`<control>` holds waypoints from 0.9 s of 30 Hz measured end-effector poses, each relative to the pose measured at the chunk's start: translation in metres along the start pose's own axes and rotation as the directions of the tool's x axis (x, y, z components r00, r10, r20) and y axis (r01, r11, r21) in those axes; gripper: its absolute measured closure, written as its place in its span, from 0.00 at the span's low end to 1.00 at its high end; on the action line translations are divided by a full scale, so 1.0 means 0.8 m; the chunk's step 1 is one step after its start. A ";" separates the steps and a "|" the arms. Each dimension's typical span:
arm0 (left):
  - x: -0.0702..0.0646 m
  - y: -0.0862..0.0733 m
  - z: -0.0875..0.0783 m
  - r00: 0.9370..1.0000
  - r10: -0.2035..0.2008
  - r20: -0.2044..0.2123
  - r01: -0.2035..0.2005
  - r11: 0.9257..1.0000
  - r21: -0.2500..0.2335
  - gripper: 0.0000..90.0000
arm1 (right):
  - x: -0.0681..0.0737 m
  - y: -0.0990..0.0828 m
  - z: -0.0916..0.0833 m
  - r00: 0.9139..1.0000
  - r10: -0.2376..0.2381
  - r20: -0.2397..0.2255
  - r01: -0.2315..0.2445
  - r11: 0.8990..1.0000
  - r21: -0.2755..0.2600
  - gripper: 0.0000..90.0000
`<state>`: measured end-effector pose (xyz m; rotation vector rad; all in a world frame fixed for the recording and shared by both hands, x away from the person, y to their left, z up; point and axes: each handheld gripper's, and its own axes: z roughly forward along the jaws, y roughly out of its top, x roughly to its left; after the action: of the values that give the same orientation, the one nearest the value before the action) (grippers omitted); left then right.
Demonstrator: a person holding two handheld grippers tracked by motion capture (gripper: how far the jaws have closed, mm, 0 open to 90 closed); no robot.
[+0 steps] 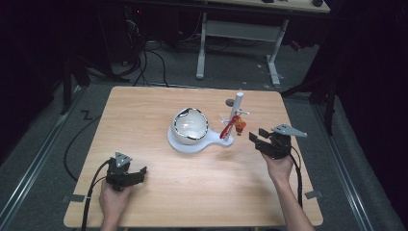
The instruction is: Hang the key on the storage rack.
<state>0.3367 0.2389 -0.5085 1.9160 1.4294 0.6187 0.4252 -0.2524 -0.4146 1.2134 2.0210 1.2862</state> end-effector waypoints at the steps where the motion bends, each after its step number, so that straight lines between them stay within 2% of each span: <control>1: 0.000 0.000 0.000 1.000 0.000 0.000 0.000 1.000 0.000 0.24 | 0.000 -0.001 -0.004 1.000 0.002 0.000 -0.002 1.000 -0.003 0.57; 9: 0.000 0.000 0.000 1.000 0.000 0.000 0.000 1.000 0.000 0.24 | -0.004 -0.016 -0.026 1.000 0.026 -0.003 -0.026 0.999 -0.031 0.57; 19: 0.000 0.000 0.000 1.000 0.000 0.000 0.000 1.000 0.000 0.24 | -0.006 -0.048 -0.033 0.999 0.041 0.016 -0.041 0.999 -0.016 0.57; 27: 0.000 0.000 0.000 1.000 0.000 0.000 0.000 1.000 0.000 0.24 | -0.008 -0.060 -0.035 0.998 0.054 0.020 -0.054 0.998 -0.011 0.57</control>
<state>0.3367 0.2388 -0.5085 1.9158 1.4293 0.6192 0.3869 -0.2797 -0.4445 1.2795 1.9773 1.3029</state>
